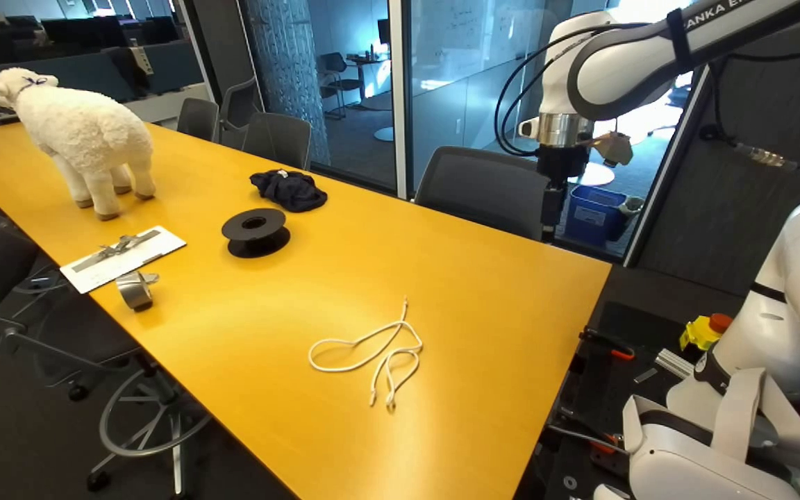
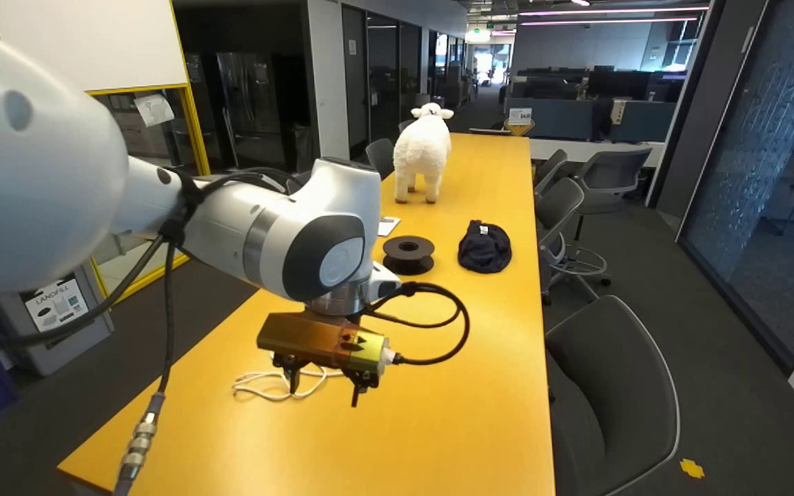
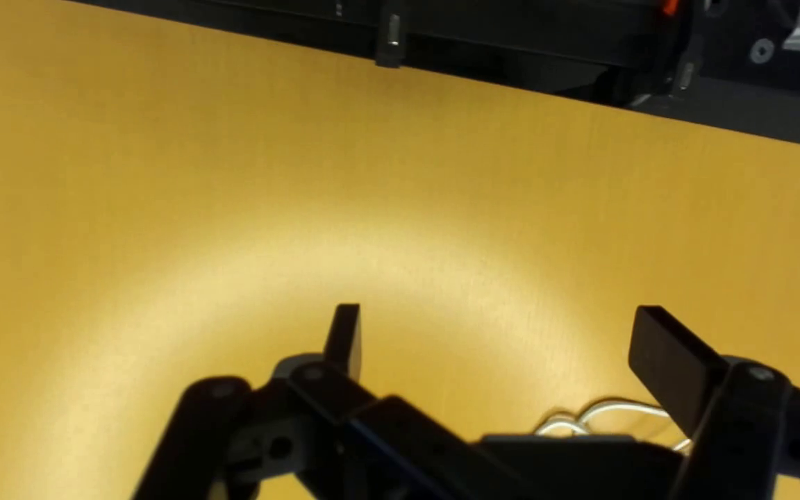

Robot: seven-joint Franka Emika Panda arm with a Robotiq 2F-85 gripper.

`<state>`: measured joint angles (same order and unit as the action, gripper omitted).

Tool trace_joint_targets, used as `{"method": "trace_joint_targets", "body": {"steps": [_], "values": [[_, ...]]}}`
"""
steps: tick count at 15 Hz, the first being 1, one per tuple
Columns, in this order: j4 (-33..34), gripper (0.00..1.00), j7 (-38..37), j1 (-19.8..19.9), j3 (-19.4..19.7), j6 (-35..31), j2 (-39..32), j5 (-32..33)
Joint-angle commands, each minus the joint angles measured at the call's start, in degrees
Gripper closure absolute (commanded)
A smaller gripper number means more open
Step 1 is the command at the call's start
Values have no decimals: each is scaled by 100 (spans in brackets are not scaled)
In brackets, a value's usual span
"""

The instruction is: Unfold the rope on the table

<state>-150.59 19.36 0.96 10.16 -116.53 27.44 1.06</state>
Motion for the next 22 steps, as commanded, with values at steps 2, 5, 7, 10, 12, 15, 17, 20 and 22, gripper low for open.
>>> {"method": "trace_joint_targets", "body": {"steps": [2, 5, 7, 10, 12, 15, 17, 20, 22], "values": [[32, 0, -214, -536, -413, -465, -871, -943], [126, 0, -667, -707, -729, -928, -1536, -1528], [183, 0, -1217, -769, -945, -1521, -1986, -2041], [307, 0, -1865, -834, -1232, -2475, -2615, -2572], [476, 0, -2364, -851, -1410, -3061, -3037, -2730], [912, 0, -3543, -921, -1617, -3772, -3748, -2566], [1239, 0, -4263, -1055, -1686, -4027, -4178, -2443], [1757, 0, -5159, -1362, -1639, -4089, -4722, -2241], [2126, 0, -5594, -1548, -1599, -4051, -5085, -2248]]}}
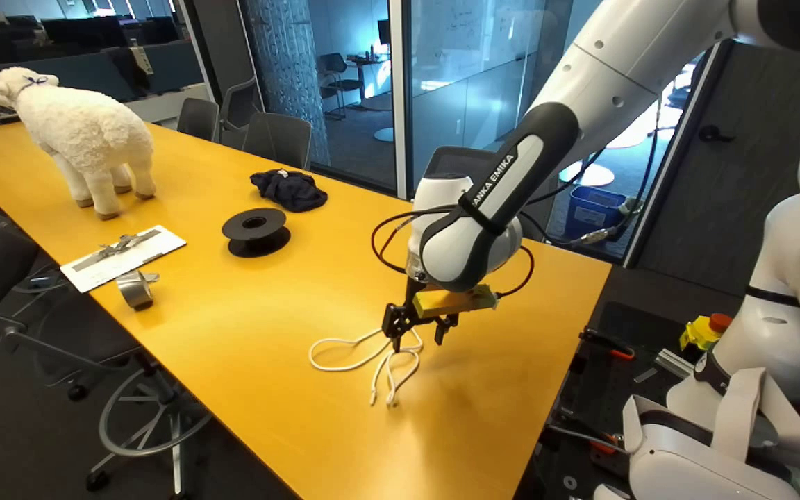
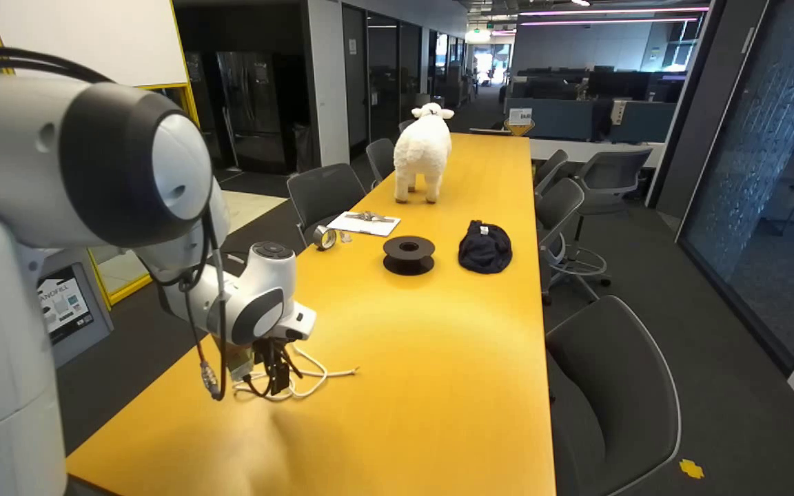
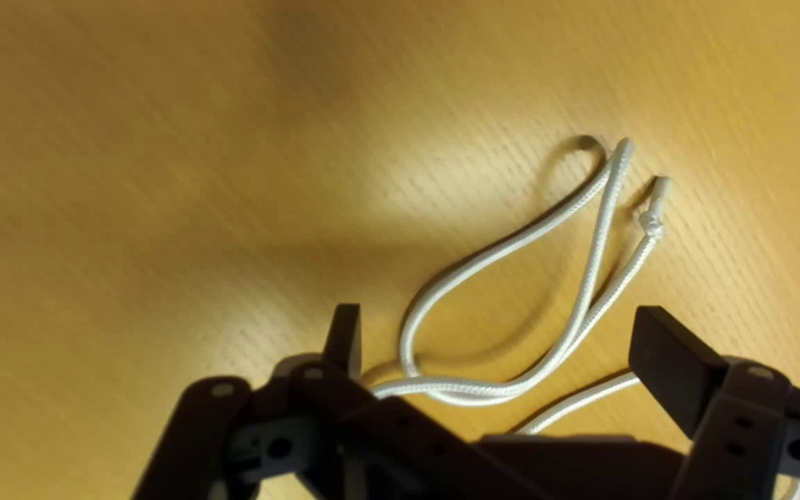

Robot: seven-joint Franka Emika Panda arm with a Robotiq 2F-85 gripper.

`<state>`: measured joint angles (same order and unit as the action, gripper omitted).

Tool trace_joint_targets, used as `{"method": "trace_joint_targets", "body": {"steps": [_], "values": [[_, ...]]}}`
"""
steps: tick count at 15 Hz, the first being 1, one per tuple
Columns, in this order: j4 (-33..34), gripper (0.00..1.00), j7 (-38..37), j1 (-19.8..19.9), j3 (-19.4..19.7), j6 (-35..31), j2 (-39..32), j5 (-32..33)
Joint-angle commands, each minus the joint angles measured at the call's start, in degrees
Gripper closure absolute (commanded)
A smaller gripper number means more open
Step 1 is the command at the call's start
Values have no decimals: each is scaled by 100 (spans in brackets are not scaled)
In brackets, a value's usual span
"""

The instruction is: Unfold the rope on the table

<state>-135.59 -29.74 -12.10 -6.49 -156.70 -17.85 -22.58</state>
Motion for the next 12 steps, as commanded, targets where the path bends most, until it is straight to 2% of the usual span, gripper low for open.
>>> {"method": "trace_joint_targets", "body": {"steps": [1, 6, 12], "values": [[817, 0, -845, -296, 83, 14, -726, 107], [1509, 0, -1441, -420, 186, 118, -1316, 139], [1884, 0, -1807, -479, 350, 187, -1683, 297]]}}
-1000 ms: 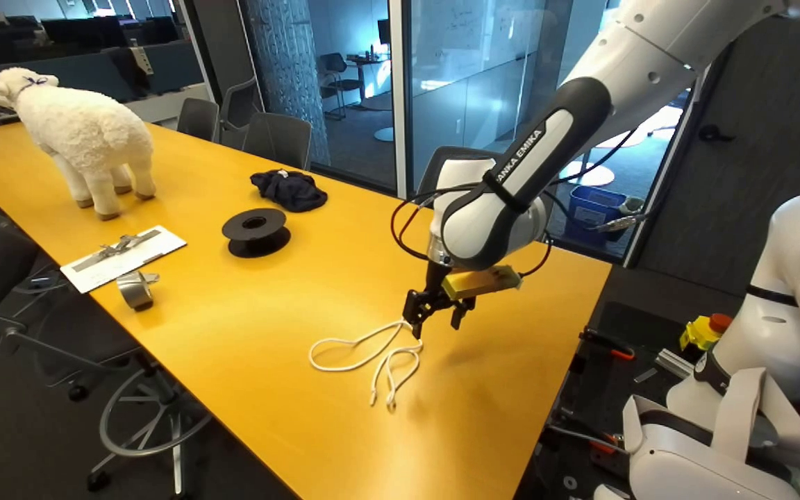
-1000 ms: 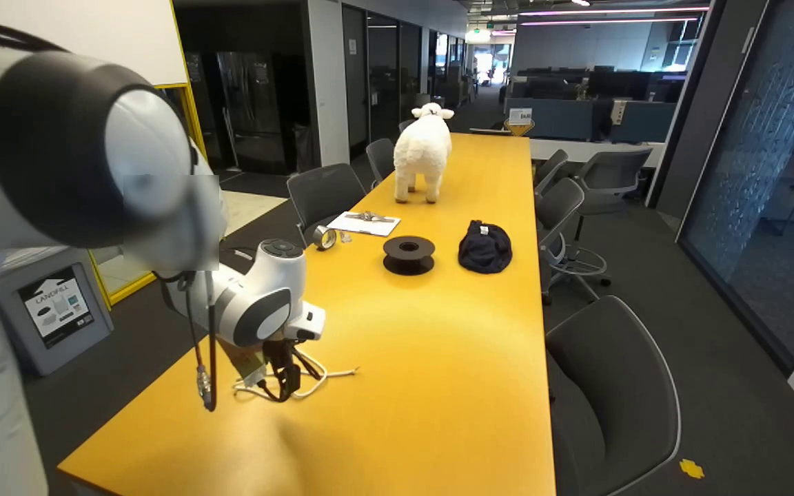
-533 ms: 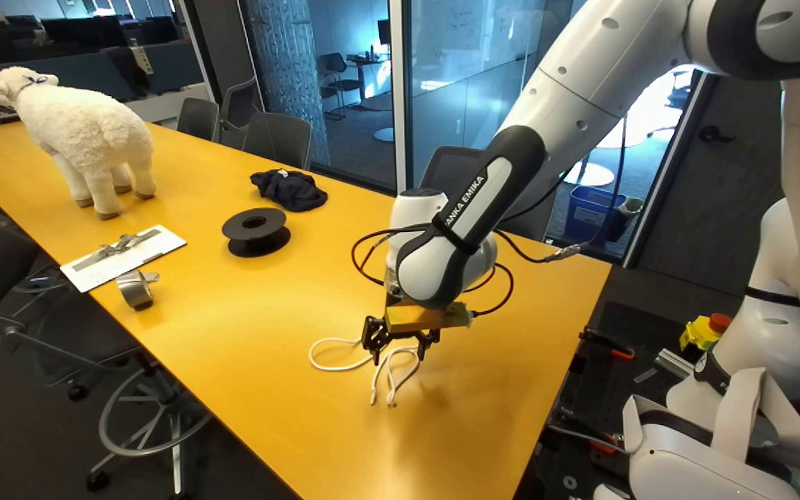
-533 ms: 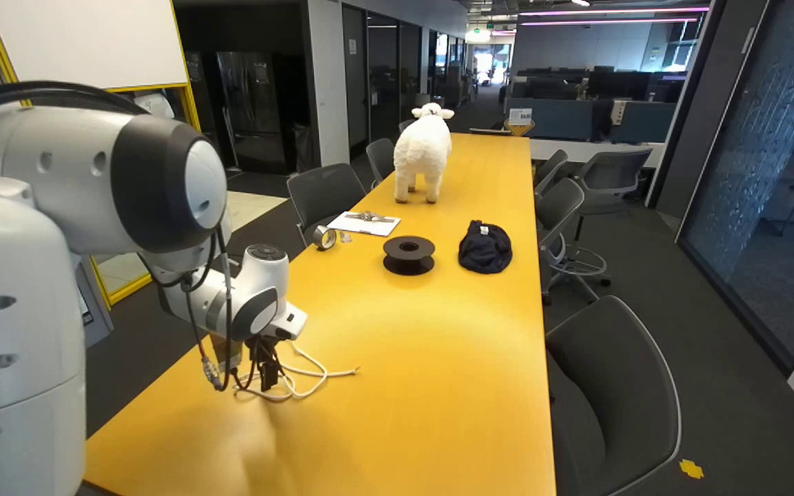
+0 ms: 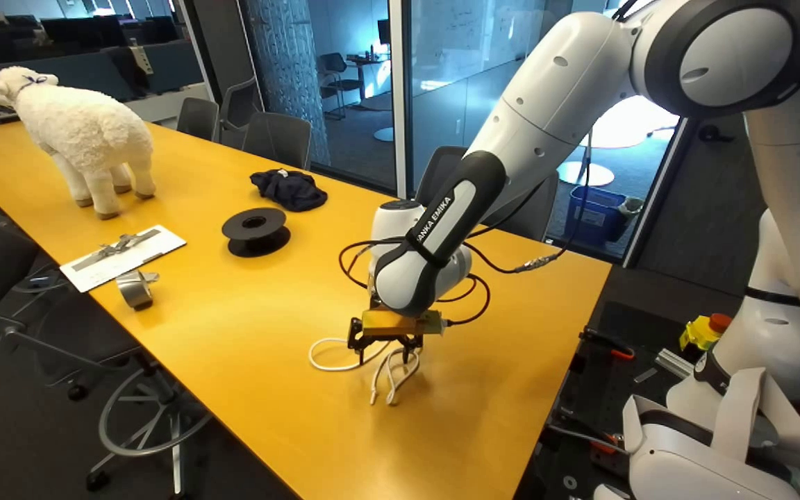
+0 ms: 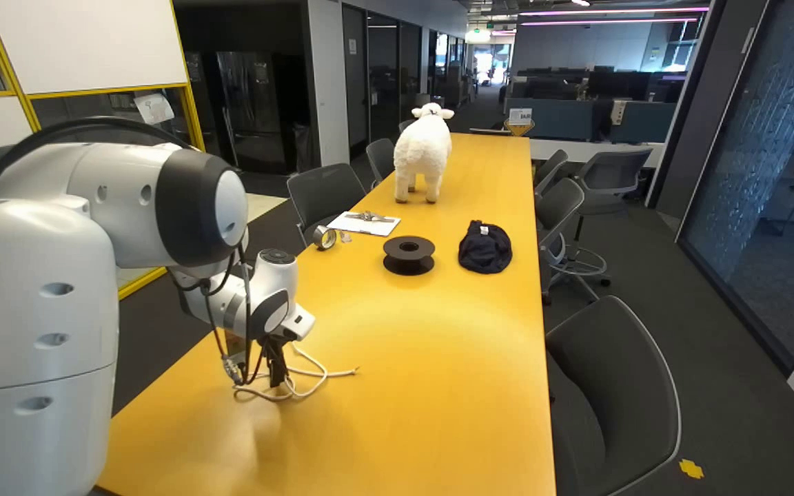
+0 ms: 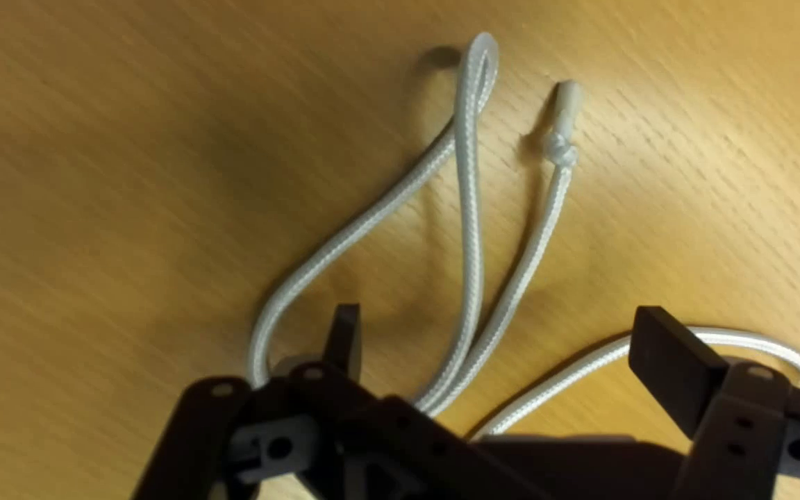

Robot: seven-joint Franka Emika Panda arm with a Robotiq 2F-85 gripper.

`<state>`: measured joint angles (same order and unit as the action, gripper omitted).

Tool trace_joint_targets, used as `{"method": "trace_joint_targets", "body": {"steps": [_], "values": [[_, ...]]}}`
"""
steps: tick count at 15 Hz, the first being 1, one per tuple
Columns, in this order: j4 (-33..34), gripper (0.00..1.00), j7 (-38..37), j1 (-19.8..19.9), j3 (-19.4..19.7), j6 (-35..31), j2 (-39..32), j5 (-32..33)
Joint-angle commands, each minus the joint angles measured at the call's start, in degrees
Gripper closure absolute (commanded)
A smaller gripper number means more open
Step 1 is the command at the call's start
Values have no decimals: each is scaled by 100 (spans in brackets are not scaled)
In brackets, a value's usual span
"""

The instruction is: Unfold the rope on the table

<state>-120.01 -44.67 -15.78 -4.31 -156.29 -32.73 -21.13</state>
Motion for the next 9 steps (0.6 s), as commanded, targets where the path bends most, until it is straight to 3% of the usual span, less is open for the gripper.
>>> {"method": "trace_joint_targets", "body": {"steps": [1, 2, 3, 5, 9], "values": [[360, 0, -290, -76, 102, 168, -224, 140], [392, 5, -290, -62, 90, 181, -250, 135], [399, 28, -316, -100, 131, 164, -262, 183], [417, 32, -317, -100, 128, 170, -262, 212], [430, 63, -289, -104, 153, 259, -201, 328]]}}
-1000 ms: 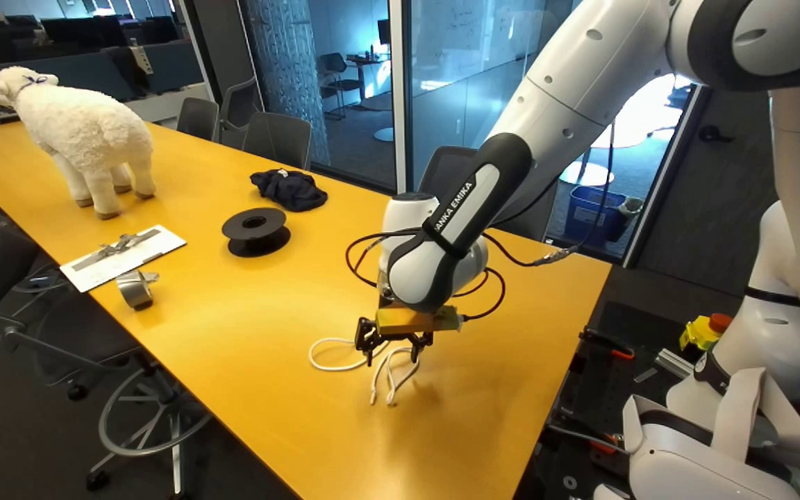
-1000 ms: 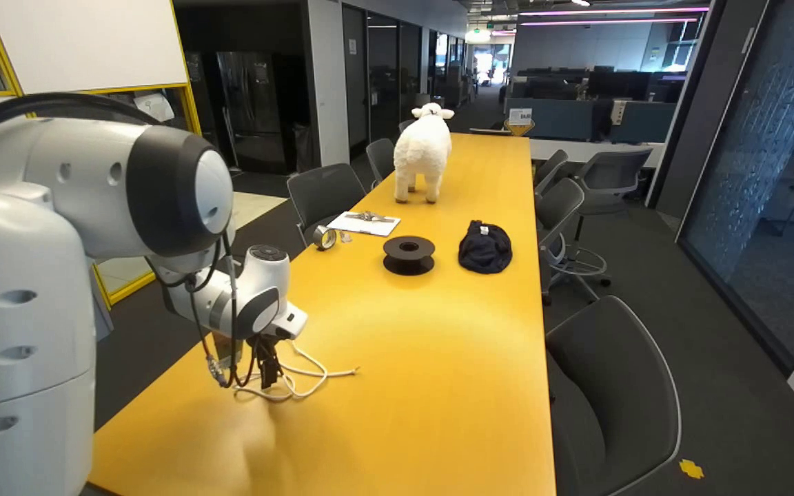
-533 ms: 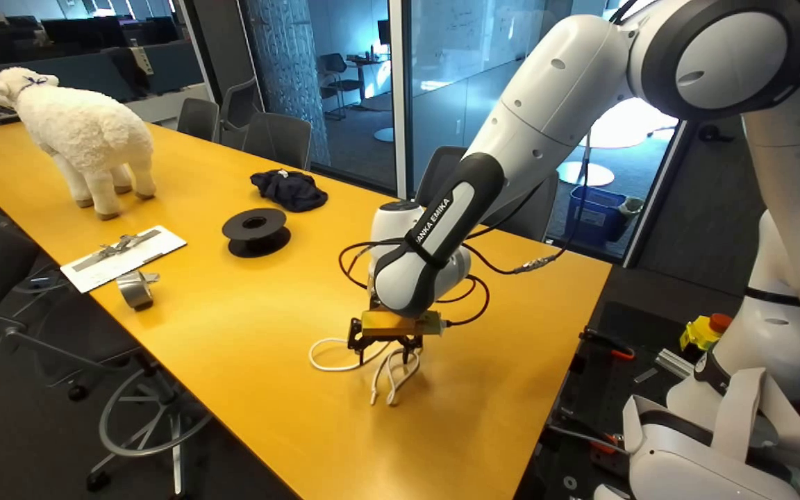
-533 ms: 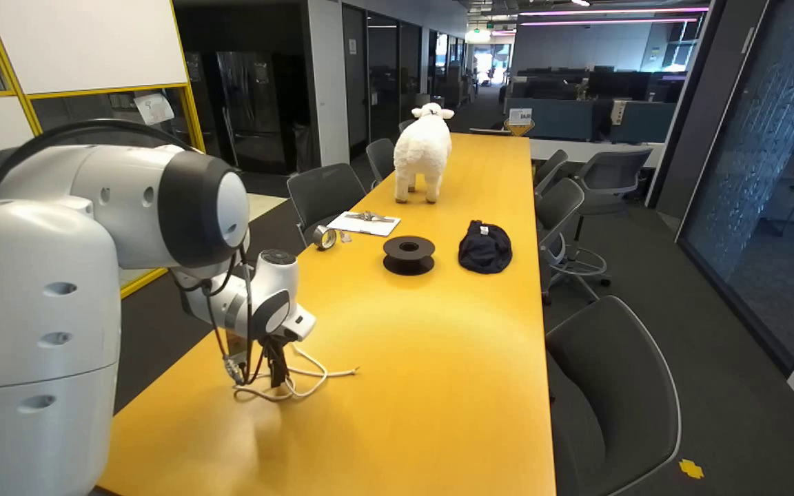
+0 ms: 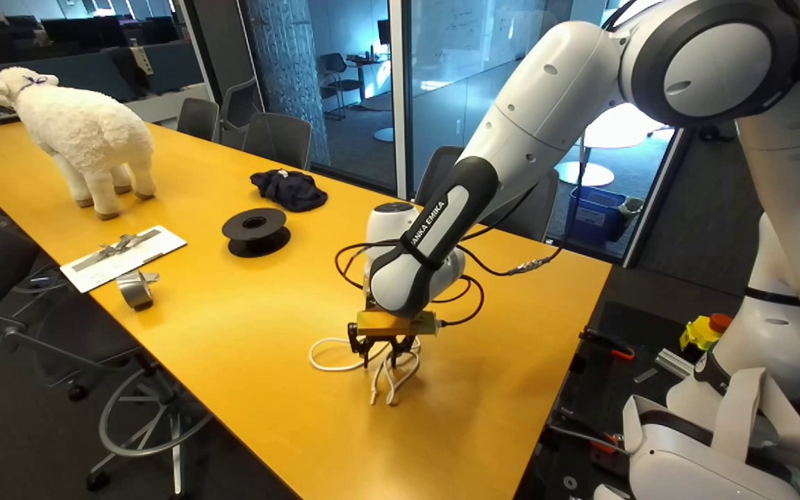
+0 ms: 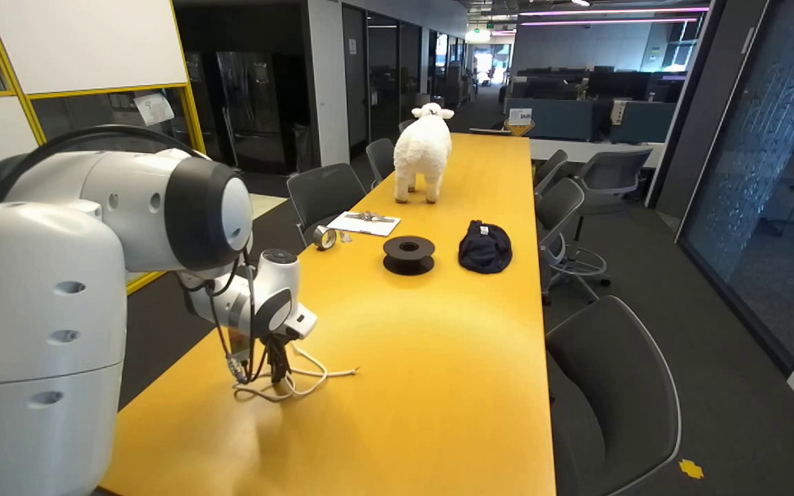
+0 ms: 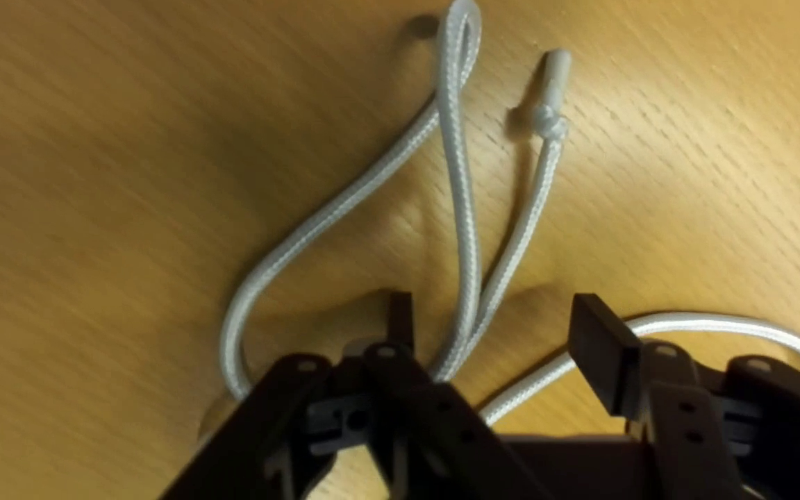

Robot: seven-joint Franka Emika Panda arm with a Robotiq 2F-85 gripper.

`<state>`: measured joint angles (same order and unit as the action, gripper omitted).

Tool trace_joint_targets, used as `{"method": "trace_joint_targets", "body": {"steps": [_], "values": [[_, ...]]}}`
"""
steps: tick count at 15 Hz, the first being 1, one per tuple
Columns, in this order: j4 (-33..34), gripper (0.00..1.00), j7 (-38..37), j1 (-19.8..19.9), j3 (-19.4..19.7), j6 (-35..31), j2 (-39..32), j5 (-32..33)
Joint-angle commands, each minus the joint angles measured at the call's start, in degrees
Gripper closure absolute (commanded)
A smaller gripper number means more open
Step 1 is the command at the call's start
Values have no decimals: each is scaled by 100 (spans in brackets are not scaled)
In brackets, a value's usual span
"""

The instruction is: Unfold the rope on the table

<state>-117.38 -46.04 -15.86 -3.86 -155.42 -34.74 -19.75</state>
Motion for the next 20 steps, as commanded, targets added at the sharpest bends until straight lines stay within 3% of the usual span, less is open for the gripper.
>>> {"method": "trace_joint_targets", "body": {"steps": [1, 5, 11, 20], "values": [[172, 69, -122, -76, 93, 193, 7, 211], [159, 99, 70, 41, 4, 291, 92, 238], [-318, 99, 845, 327, -47, 92, 741, 265], [-2055, 99, 3732, 1611, 54, 166, 3019, -39]]}}
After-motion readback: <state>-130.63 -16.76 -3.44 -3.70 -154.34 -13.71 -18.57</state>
